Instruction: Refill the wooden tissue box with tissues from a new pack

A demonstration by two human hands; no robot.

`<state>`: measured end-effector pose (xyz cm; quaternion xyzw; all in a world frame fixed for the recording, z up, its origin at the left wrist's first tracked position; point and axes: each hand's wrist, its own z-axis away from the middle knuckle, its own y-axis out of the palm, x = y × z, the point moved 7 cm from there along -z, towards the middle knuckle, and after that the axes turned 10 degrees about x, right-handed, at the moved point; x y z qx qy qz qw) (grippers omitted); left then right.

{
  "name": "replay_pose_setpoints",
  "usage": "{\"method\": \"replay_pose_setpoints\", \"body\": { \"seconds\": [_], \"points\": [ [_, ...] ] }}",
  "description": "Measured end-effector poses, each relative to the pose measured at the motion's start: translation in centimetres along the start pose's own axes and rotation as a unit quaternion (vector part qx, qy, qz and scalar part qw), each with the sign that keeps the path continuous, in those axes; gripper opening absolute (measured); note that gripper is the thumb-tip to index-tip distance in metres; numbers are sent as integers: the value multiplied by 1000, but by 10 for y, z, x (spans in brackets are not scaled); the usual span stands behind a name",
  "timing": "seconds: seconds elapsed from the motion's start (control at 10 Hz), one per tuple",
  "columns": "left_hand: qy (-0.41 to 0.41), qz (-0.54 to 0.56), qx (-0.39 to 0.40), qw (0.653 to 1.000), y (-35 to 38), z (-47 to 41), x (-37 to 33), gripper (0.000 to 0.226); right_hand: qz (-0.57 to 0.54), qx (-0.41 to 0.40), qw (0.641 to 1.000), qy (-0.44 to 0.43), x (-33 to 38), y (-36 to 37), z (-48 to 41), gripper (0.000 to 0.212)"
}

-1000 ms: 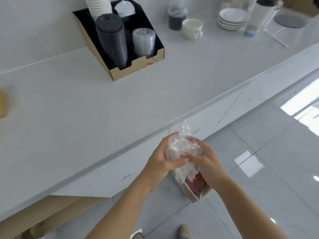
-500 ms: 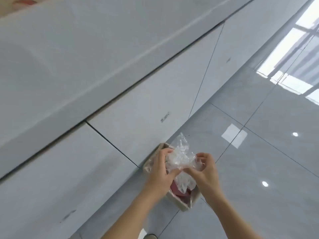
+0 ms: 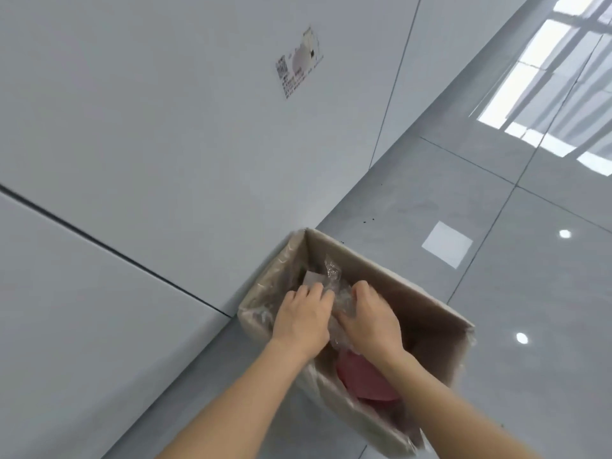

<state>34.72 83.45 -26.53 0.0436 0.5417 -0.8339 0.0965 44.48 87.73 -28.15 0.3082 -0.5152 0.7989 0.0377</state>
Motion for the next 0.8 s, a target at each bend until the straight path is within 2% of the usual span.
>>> {"method": "replay_pose_setpoints", "body": {
  "seconds": [0.1,0.2,0.3,0.4,0.5,0.7,0.8],
  "points": [
    [0,-63,81,995,27,-17,6,34,143,8,988,-63,-1,23,-10,31],
    [-9,-106,206,973,55,-23,15,44,237,49,964,-113,3,42,-13,37],
    [-20,-112,273,955,68,-25,16,46,296,60,945,-127,10,52,-14,40],
    [-20,-111,274,955,56,-23,12,43,319,123,932,-123,9,55,-15,41],
    [1,-101,239,966,31,-15,11,48,330,176,924,-82,0,45,-11,57],
    [30,-13,70,997,-34,29,5,64,285,117,947,-90,26,-14,24,76],
    [24,29,10,999,-68,58,2,68,266,94,955,-89,50,-51,42,80]
  ]
}}
